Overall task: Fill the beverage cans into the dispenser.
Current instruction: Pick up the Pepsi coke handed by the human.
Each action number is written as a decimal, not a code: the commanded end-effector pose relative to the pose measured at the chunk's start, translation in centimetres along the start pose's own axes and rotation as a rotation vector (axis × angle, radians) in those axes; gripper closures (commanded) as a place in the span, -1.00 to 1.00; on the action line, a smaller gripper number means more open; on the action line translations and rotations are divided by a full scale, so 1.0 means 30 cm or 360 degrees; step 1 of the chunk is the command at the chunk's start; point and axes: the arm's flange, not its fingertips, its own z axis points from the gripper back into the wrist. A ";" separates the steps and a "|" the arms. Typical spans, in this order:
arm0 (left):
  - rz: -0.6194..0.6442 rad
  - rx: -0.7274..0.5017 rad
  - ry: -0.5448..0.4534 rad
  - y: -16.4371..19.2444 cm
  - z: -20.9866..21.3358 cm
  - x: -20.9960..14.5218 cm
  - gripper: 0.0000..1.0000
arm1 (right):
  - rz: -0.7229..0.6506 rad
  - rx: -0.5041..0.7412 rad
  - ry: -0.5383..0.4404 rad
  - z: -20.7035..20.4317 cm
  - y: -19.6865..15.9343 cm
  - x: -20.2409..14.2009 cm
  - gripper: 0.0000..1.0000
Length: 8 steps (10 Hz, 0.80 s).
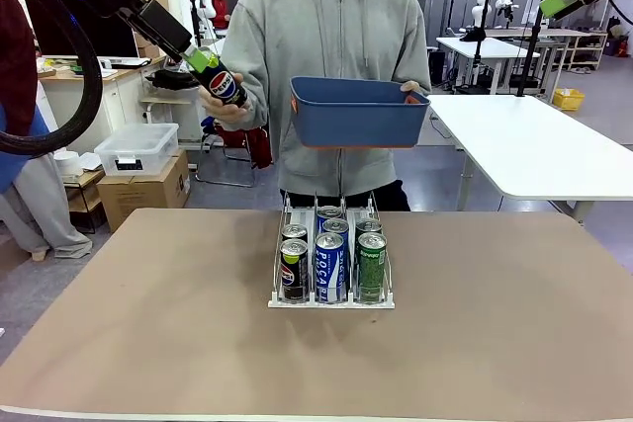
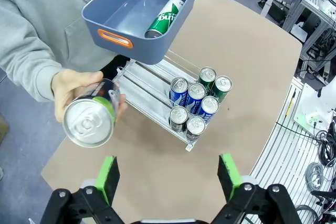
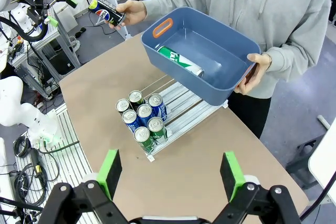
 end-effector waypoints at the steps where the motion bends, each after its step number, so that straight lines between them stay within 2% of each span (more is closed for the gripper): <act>1: -0.0006 0.0003 0.0019 0.009 0.006 -0.003 -1.00 | -0.0002 0.0001 0.0001 -0.001 0.001 -0.001 -1.00; 6: 0.0000 0.0000 0.0000 0.000 0.000 0.000 -1.00 | -0.0002 0.0001 0.0001 -0.001 0.001 -0.001 -1.00; 7: -0.0016 0.0095 -0.0020 0.013 0.002 0.001 -1.00 | -0.0002 0.0001 0.0001 -0.001 0.001 -0.001 -1.00; 8: -0.0031 0.0108 -0.0027 0.015 -0.010 0.007 -1.00 | -0.0002 0.0001 0.0001 -0.001 0.001 -0.001 -1.00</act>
